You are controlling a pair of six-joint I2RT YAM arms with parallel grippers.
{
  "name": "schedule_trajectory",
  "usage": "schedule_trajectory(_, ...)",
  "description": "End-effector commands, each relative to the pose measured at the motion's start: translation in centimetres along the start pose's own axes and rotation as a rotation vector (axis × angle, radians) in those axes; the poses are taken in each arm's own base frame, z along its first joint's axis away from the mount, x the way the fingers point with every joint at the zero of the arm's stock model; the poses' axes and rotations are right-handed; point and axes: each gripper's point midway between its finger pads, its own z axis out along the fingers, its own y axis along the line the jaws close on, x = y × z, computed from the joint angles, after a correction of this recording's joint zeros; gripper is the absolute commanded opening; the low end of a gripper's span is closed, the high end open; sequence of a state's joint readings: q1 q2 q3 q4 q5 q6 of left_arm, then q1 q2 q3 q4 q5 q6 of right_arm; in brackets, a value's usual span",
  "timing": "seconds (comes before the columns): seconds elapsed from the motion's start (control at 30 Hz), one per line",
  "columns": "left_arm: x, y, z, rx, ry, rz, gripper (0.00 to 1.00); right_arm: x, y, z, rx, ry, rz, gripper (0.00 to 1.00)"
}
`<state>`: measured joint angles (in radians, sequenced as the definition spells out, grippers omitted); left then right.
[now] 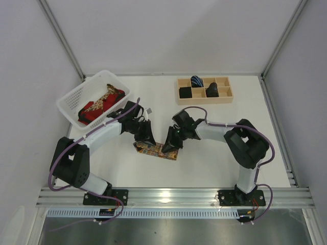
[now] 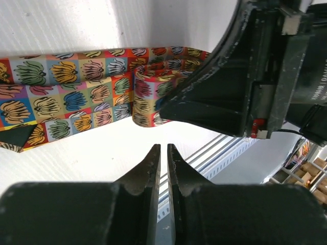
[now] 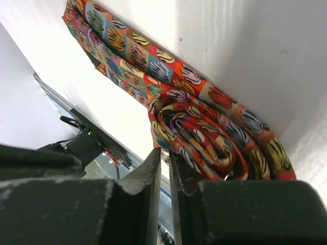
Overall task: Roll the ties
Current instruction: Roll the tie
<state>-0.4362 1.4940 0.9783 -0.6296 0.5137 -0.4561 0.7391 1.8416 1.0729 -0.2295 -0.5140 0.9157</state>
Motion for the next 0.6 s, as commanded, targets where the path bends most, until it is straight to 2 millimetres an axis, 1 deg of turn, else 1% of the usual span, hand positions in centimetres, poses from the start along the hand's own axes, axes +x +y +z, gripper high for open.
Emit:
schedule_trajectory(0.0,-1.4,-2.2,-1.1,0.075,-0.043,0.017,0.15,-1.4,1.5,0.2,-0.042,-0.024,-0.041,0.16)
schedule_trajectory(0.03,-1.4,-2.3,-1.0,0.081,-0.041,0.010,0.15,-1.5,1.6,0.0,-0.039,-0.028,-0.043,0.16)
schedule_trajectory(0.1,-1.4,-2.5,-0.8,0.096,-0.034,0.004,0.15,-2.1,3.1,-1.7,-0.055,-0.072,-0.089,0.17)
schedule_trajectory(0.13,-1.5,-2.6,-0.6,0.102,-0.031,0.003,0.15,-2.2,2.8,-2.4,-0.023,-0.086,-0.094,0.19)
schedule_trajectory(0.17,-1.5,-2.9,-0.5,0.113,-0.031,0.008,0.15,-2.7,3.5,-4.0,-0.032,-0.121,-0.126,0.21)
schedule_trajectory(0.2,-1.5,-3.1,-0.3,0.126,-0.021,0.000,0.15,-2.9,3.8,-4.9,-0.025,-0.139,-0.137,0.27)
schedule_trajectory(0.23,-1.5,-3.4,-0.1,0.139,-0.014,-0.002,0.15,-2.8,3.0,-5.7,0.004,-0.139,-0.124,0.34)
schedule_trajectory(0.27,-1.4,-3.8,0.1,0.150,-0.008,0.004,0.15,-2.9,2.7,-6.4,0.011,-0.153,-0.123,0.45)
schedule_trajectory(0.3,-1.6,-4.1,0.3,0.158,-0.009,0.006,0.15,-3.3,2.6,-7.8,0.003,-0.178,-0.130,0.50)
schedule_trajectory(0.33,-1.5,-4.1,0.7,0.158,0.004,0.005,0.15,-2.7,1.0,-8.1,0.028,-0.163,-0.110,0.60)
schedule_trajectory(0.37,-1.5,-4.6,0.9,0.164,0.012,0.015,0.15,-2.5,0.4,-8.5,0.027,-0.157,-0.109,0.64)
schedule_trajectory(0.4,-1.5,-4.9,1.1,0.173,0.014,0.016,0.15,-3.0,-0.4,-9.7,0.020,-0.182,-0.110,0.67)
schedule_trajectory(0.43,-1.4,-5.1,1.5,0.183,0.029,0.014,0.15,-1.9,-2.0,-9.5,0.014,-0.149,-0.094,0.72)
schedule_trajectory(0.5,-1.2,-5.5,1.9,0.191,0.045,0.021,0.15,-1.7,-3.1,-10.5,-0.029,-0.157,-0.079,0.77)
schedule_trajectory(0.53,-1.3,-5.7,2.2,0.195,0.050,0.023,0.15,-1.5,-2.7,-10.6,-0.082,-0.151,-0.100,0.81)
schedule_trajectory(0.57,-1.1,-5.8,2.5,0.197,0.060,0.027,0.15,-0.5,-4.0,-10.2,-0.080,-0.130,-0.088,0.82)
